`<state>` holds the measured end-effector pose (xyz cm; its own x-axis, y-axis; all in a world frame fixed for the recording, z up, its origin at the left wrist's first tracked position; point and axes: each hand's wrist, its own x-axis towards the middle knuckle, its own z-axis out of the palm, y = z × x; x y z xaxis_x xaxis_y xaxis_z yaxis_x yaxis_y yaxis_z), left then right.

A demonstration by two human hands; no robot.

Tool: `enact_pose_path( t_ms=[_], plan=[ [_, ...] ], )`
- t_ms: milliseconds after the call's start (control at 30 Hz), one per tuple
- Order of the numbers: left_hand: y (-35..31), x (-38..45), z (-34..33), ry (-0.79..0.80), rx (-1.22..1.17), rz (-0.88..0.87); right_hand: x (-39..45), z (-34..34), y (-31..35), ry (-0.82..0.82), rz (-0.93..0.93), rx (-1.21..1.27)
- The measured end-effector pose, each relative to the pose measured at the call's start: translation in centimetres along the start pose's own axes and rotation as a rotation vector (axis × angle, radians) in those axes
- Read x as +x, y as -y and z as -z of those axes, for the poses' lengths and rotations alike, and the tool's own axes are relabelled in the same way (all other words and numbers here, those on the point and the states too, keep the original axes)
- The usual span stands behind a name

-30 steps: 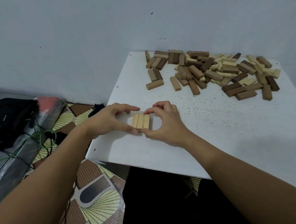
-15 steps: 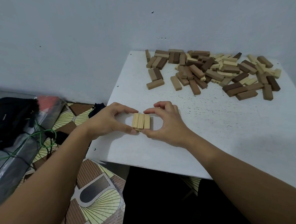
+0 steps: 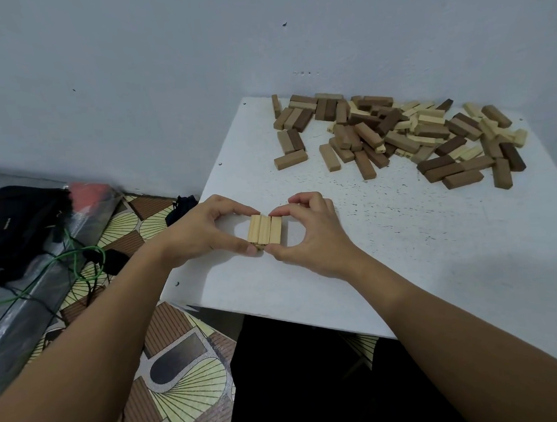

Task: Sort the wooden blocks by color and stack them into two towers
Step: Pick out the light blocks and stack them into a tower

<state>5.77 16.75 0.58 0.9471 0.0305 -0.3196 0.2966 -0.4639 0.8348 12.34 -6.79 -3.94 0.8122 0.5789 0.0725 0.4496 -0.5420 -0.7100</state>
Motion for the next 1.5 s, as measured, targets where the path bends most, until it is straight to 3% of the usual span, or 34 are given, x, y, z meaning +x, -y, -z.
enact_pose_path(
  t_ms=[1500],
  plan=[
    [-0.09,-0.08,-0.3,0.016,0.074,0.002,-0.34,0.29,0.32,0.01,-0.011,0.0]
  ],
)
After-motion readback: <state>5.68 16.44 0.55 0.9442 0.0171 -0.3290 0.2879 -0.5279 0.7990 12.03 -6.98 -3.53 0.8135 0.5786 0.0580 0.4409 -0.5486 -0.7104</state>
